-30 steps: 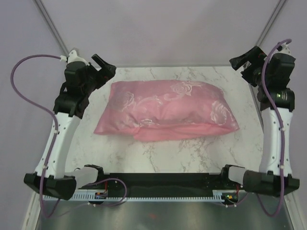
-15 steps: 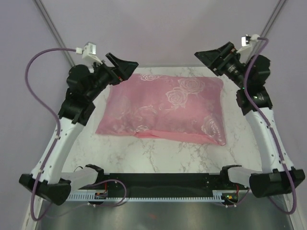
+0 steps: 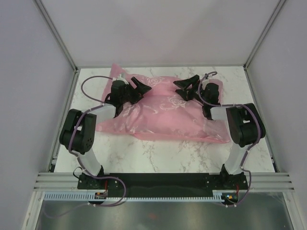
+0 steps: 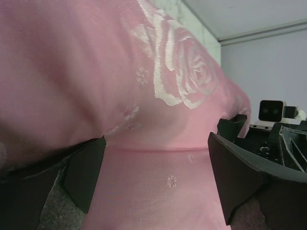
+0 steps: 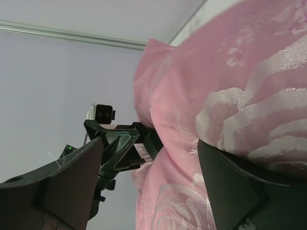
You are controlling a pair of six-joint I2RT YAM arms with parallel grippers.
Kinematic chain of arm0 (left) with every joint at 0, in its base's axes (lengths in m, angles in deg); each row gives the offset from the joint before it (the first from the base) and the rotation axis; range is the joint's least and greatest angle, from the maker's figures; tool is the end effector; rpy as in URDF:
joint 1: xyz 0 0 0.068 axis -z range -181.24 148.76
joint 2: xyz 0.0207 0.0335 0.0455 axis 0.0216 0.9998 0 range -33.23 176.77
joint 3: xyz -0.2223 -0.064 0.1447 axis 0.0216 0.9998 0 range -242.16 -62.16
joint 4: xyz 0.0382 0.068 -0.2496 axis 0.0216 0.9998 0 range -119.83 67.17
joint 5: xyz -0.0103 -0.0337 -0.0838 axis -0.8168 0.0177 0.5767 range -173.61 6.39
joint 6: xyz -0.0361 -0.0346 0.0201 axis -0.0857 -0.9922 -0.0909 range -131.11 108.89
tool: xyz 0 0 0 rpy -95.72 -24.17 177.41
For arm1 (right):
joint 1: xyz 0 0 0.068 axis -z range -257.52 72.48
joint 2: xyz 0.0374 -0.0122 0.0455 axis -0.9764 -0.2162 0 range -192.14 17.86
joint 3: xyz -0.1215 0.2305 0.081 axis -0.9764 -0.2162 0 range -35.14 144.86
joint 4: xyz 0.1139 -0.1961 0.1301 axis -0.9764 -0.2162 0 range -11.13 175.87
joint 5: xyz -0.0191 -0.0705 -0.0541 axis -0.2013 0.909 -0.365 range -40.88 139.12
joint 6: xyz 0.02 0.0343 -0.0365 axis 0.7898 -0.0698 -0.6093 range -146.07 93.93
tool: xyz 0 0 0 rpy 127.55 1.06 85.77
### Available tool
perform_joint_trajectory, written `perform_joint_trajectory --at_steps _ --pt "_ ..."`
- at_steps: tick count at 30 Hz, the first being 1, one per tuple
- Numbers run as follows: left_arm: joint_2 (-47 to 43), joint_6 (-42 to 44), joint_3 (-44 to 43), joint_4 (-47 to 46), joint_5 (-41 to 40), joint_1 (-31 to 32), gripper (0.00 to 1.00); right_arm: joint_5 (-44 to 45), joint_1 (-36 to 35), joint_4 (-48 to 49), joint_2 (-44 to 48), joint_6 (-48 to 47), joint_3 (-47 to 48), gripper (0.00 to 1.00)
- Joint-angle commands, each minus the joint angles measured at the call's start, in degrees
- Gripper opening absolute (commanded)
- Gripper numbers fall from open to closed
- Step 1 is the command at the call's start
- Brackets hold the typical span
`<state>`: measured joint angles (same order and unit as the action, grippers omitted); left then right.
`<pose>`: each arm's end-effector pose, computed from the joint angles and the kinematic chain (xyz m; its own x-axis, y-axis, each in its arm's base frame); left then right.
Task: Put the pillow into the pillowcase
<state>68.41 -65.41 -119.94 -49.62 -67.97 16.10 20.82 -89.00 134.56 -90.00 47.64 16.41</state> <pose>0.3698 -0.1254 0.2015 -0.6510 -0.6160 -0.4435 -0.0116 0.5924 -0.8056 0.3801 0.0945 0.1803 -0.6468 0.7309 -0.2177 -0.0536 0.2412 0.9690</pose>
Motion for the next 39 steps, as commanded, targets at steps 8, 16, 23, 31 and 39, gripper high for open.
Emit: perform_joint_trajectory --at_steps 8,16,23,31,39 --pt "-20.47 10.41 0.57 9.84 -4.75 0.76 1.00 3.16 3.49 -24.02 19.12 -17.00 7.74 0.91" --pt "-42.44 17.91 5.91 23.56 1.76 2.34 1.00 8.86 2.96 -43.93 45.68 -35.46 5.86 0.95" --pt "-68.49 23.36 15.50 37.00 -0.42 2.34 1.00 16.68 2.96 -60.36 73.00 -43.81 -7.76 0.95" --pt "-80.11 31.01 19.02 47.99 -6.85 2.26 1.00 31.26 2.61 -77.59 83.32 -51.30 -7.87 0.96" --pt "-82.48 30.49 19.19 48.44 -4.83 3.05 1.00 32.07 2.52 -77.60 84.30 -49.98 -9.36 0.95"
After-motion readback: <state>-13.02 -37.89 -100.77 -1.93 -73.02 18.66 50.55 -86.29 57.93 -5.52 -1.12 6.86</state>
